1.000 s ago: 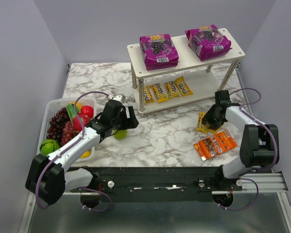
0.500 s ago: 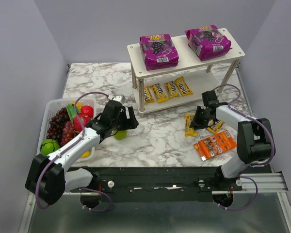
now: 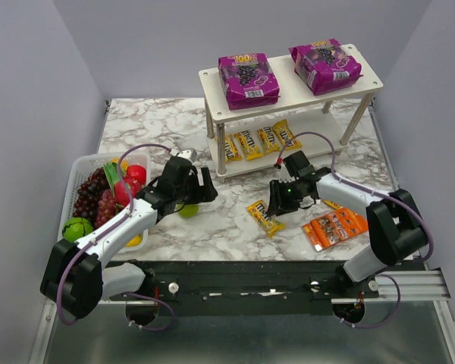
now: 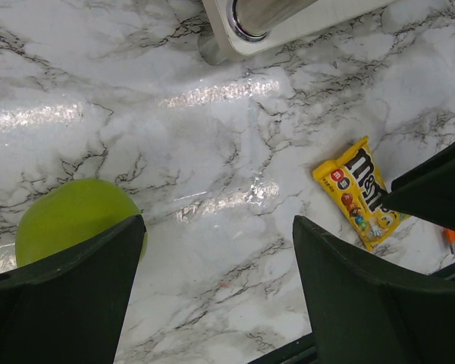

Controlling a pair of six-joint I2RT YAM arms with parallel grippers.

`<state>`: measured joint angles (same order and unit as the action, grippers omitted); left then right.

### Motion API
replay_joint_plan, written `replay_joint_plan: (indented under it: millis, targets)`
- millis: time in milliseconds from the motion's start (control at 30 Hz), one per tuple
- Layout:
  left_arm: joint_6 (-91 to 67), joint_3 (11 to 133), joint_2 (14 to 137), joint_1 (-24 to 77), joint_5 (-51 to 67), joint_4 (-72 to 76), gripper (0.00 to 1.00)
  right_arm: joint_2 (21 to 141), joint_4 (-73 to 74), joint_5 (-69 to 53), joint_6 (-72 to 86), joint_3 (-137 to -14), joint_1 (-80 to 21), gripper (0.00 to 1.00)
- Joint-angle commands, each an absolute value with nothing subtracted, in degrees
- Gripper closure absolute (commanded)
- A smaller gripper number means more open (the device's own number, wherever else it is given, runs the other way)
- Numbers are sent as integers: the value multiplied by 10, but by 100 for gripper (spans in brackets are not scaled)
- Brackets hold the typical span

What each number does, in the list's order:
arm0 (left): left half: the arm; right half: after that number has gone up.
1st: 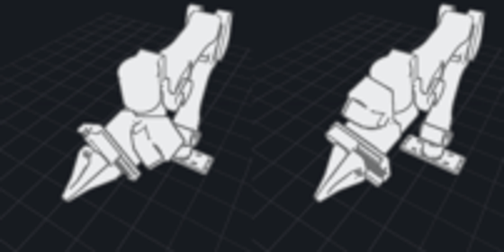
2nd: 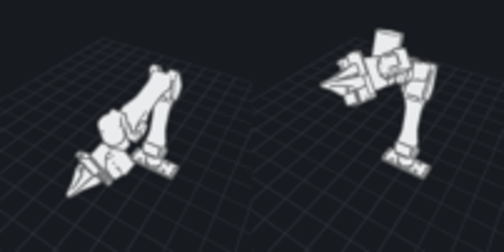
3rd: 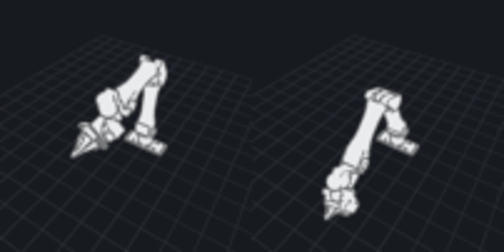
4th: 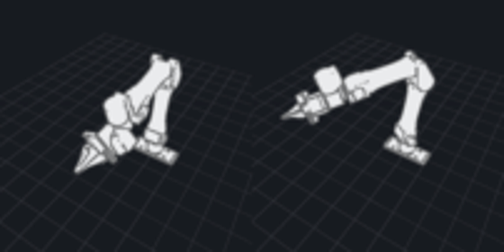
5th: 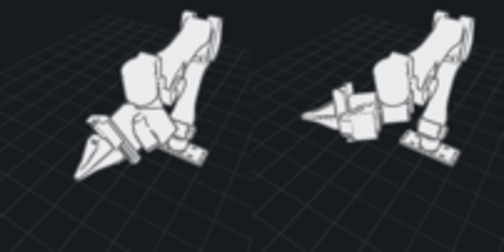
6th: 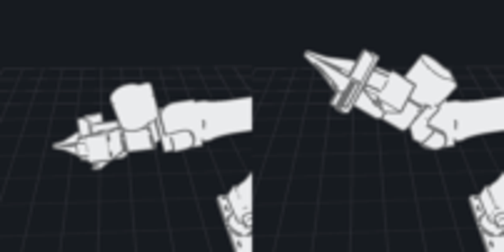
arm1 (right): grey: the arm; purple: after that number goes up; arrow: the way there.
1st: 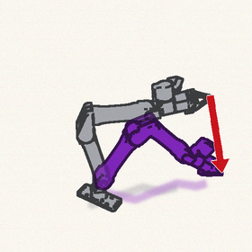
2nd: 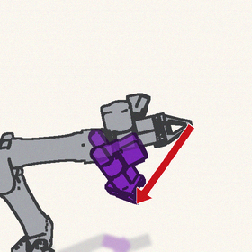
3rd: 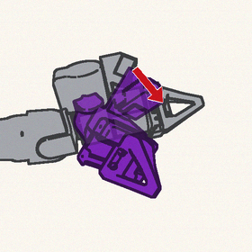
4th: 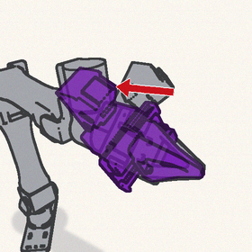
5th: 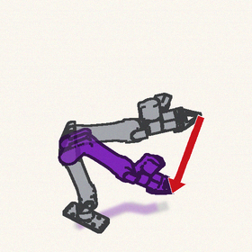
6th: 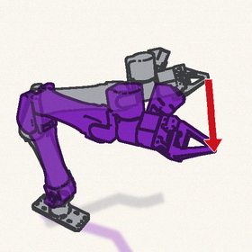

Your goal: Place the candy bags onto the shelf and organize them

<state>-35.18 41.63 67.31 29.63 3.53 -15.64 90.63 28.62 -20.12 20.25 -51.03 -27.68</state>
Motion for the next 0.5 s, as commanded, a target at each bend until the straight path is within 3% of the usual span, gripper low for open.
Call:
replay_joint_plan:
  millis: [0,267,467]
  targets:
    - [-352,417,678,293,54,-142,11,850,276,-175,203,-513,-274,48]
    - [-352,404,665,293,82,-107,9,782,314,-108,329,-475,-274,43]
    - [-347,414,685,294,107,-103,9,730,277,-177,426,-393,-274,47]
